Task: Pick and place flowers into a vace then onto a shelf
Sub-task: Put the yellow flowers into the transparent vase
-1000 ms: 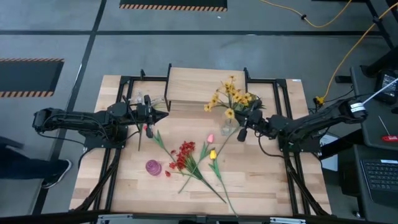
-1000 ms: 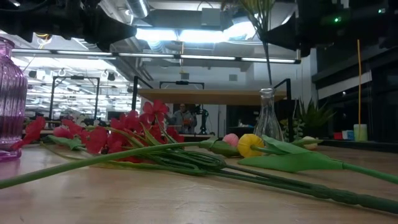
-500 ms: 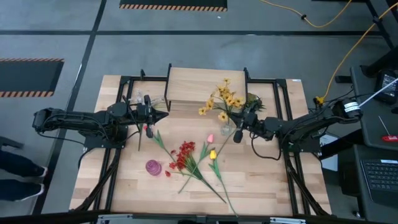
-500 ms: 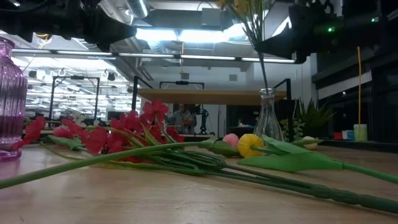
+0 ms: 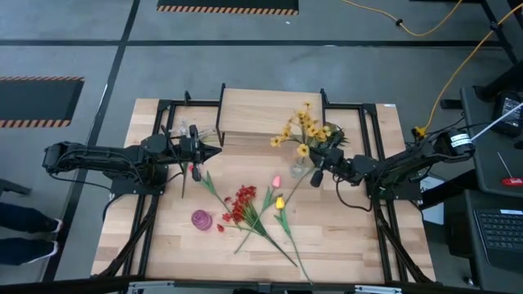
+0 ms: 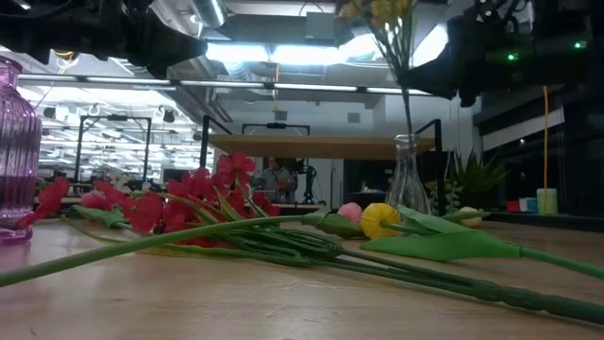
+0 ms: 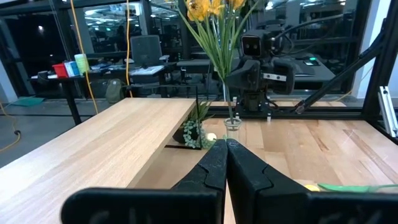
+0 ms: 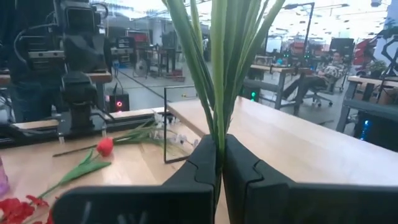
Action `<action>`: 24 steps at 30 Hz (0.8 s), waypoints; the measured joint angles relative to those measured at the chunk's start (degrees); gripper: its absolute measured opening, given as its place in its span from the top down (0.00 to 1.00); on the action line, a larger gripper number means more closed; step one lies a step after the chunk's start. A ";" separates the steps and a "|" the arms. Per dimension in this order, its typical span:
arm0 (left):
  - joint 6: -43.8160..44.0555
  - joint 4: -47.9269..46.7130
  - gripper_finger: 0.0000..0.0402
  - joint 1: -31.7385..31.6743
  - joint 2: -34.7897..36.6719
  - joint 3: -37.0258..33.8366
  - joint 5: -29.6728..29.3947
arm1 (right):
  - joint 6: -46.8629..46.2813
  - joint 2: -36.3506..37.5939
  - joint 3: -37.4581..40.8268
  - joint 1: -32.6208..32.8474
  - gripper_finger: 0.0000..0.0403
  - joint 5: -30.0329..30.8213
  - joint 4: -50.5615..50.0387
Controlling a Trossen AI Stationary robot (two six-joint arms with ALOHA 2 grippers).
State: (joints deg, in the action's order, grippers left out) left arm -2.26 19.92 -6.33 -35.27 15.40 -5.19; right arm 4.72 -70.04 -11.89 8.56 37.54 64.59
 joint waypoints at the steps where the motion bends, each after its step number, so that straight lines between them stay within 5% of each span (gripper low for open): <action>1: 0.00 0.00 0.99 0.02 0.02 0.00 0.00 | -0.22 0.00 0.46 0.00 0.99 -0.10 0.37; 24: -0.02 0.00 0.99 0.02 0.01 0.00 0.15 | 0.25 -8.79 1.03 0.00 0.95 -1.71 6.31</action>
State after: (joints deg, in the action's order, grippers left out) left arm -2.28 19.92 -6.31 -35.26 15.40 -5.04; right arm 4.97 -78.83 -10.85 8.56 35.83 70.89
